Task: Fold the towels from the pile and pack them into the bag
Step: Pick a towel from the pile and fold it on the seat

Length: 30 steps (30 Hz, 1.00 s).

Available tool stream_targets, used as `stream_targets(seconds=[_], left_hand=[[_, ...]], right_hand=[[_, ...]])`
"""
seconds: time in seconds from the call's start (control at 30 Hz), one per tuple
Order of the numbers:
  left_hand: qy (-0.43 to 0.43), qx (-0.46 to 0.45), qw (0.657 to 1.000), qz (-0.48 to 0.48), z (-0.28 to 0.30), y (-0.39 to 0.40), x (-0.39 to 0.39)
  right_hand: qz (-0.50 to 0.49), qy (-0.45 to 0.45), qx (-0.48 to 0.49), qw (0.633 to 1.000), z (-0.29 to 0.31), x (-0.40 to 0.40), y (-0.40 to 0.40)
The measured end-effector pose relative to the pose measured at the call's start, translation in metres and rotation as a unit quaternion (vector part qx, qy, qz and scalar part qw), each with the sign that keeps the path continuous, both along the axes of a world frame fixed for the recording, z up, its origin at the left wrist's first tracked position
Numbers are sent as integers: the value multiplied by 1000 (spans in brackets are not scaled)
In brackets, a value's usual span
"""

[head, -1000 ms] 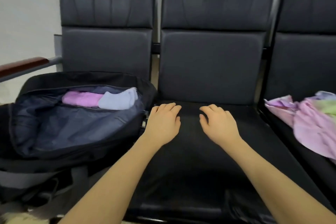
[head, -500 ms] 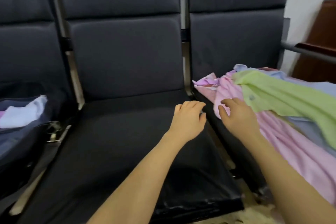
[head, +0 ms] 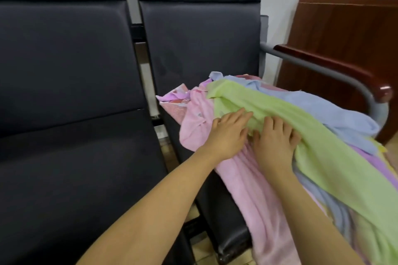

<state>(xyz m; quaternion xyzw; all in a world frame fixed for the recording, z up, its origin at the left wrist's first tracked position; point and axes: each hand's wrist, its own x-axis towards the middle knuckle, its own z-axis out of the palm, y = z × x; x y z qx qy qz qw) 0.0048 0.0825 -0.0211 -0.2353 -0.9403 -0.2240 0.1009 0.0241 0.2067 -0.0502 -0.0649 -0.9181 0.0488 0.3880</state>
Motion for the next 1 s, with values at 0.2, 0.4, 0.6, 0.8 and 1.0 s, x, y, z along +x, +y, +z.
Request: stream_targets(seconds=[0.2,0.4,0.6,0.8,1.0], left_hand=[[-30,14,999,-3,-15,8,-19],[2,143,990,-10,-10,-7,2],[21,203,978,29,8,-22,25],[17,280,947,155,11,-83,56],[39,242,945,217,24,-144,101]], right_hand=[[-11,83,76,994,2,-7,5],[75,174,34,981,8,4,-2],[129,186,45,973,32,28,-20],[241,-13,-33,970,27,53,-30],[365,5,-25,931,24,80,-84]])
